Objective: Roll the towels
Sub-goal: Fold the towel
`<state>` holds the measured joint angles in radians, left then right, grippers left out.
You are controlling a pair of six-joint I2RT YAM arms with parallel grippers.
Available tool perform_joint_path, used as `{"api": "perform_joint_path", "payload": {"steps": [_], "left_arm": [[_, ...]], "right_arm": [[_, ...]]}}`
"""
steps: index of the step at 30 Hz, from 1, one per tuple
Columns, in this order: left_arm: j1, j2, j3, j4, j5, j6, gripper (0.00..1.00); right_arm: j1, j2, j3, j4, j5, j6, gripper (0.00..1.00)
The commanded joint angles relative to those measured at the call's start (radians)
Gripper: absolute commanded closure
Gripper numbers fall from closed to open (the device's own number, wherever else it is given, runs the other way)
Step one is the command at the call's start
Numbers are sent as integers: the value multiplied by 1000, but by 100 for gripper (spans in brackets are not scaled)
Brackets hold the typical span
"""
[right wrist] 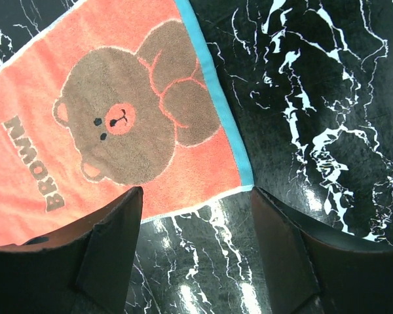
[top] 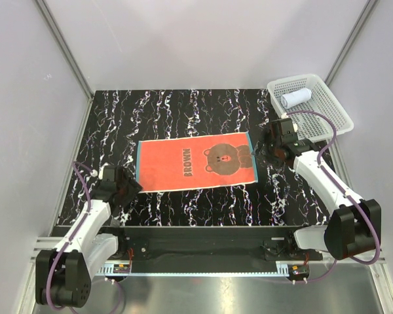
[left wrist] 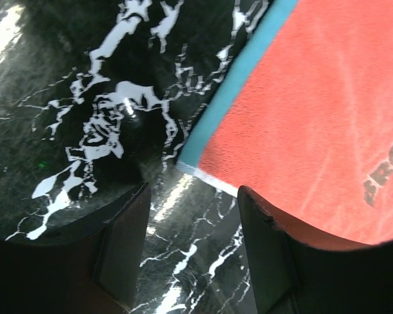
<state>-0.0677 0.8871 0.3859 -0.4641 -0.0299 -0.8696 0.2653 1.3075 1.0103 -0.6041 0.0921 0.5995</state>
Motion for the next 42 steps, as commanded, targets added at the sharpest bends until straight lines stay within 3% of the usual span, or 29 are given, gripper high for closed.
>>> {"api": "perform_joint_path", "payload": {"steps": [1,16,21,22,28,36,42], "left_arm": [[3,-4,-13,56,-53,-28,41],[2,111,-44,174,-25,4,55],[2,116,-55,203,-7,18,76],[2,116,-56,203,-4,21,85],[2,101,-56,206,-2,35,100],[2,42,-24,162,-2,44,100],[2,50,-5,166,2,58,100]], "right_arm": [[-3,-25,1,20,-18,5,27],[-3,4,-4,30,-15,6,28],[-3,6,-13,27,-8,3,28],[-5,6,-16,29,-8,5,28],[-5,18,-61,38,-23,9,28],[-3,85,-137,55,-66,51,29],[-5,180,-170,87,-86,72,38]]}}
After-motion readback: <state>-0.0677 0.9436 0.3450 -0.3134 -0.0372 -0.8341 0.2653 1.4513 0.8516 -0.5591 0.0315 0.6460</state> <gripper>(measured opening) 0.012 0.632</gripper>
